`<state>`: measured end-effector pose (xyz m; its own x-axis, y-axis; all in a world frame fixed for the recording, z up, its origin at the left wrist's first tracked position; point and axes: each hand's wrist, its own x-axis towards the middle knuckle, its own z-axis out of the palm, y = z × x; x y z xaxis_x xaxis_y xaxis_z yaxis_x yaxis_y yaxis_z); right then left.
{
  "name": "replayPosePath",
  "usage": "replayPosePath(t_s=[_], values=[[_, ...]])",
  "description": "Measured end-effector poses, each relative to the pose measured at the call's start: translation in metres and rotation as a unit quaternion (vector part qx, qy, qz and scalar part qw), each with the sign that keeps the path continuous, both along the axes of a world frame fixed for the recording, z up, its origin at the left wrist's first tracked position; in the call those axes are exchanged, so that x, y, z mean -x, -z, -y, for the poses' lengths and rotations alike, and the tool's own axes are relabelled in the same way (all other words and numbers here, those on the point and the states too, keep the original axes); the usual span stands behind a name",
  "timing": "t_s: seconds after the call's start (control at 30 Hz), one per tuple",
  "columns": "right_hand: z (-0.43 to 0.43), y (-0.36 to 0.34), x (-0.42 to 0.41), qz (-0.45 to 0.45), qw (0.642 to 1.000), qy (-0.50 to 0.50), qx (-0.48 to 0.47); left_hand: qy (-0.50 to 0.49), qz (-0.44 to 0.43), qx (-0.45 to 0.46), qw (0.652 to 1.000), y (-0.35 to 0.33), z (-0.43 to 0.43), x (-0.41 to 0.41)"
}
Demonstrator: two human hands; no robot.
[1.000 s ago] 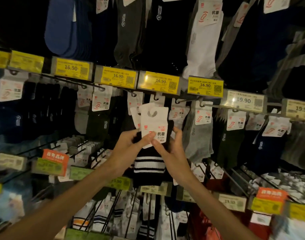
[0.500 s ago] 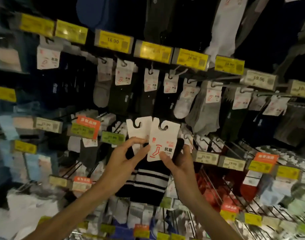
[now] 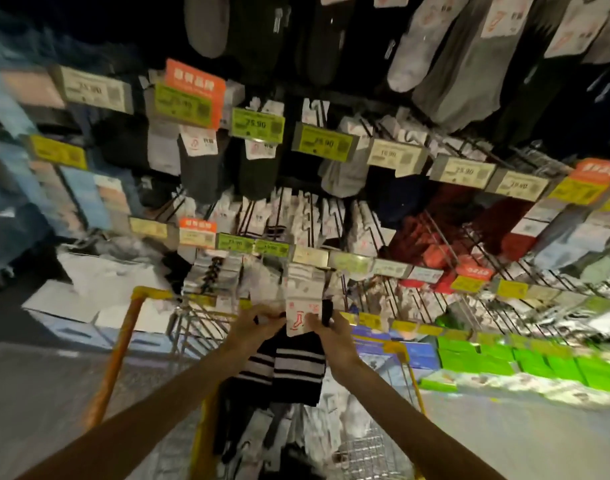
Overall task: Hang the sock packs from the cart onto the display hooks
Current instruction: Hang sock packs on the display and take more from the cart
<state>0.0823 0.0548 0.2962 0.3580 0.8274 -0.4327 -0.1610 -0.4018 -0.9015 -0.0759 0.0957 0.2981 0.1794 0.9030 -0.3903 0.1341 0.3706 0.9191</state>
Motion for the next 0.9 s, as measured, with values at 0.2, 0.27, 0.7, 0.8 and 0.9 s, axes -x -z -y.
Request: replayPosePath(t_s=[0.2, 0.27, 0.7, 0.8, 0.9], values=[[0.005, 0.055, 0.001, -0.092, 0.99, 0.05, 0.098, -0.017, -0.033, 0.06, 0.998, 0.051, -0.013, -0.006], [-0.001, 0.065, -0.003, -0.106, 0.988, 0.053, 0.098, -0.013, -0.029, 0.062, 0.998, 0.061, -0.02, -0.009], [-0.083, 0.098, -0.003, -0.172, 0.985, -0.006, 0.016, -0.022, -0.059, 0.093, 0.994, 0.075, -0.085, -0.015], [-0.1, 0.101, -0.002, -0.144, 0.989, -0.013, 0.01, -0.034, -0.058, 0.075, 0.995, 0.076, -0.099, -0.016], [-0.109, 0.105, -0.005, -0.128, 0.991, -0.021, 0.011, -0.039, -0.055, 0.069, 0.995, 0.081, -0.108, -0.018]])
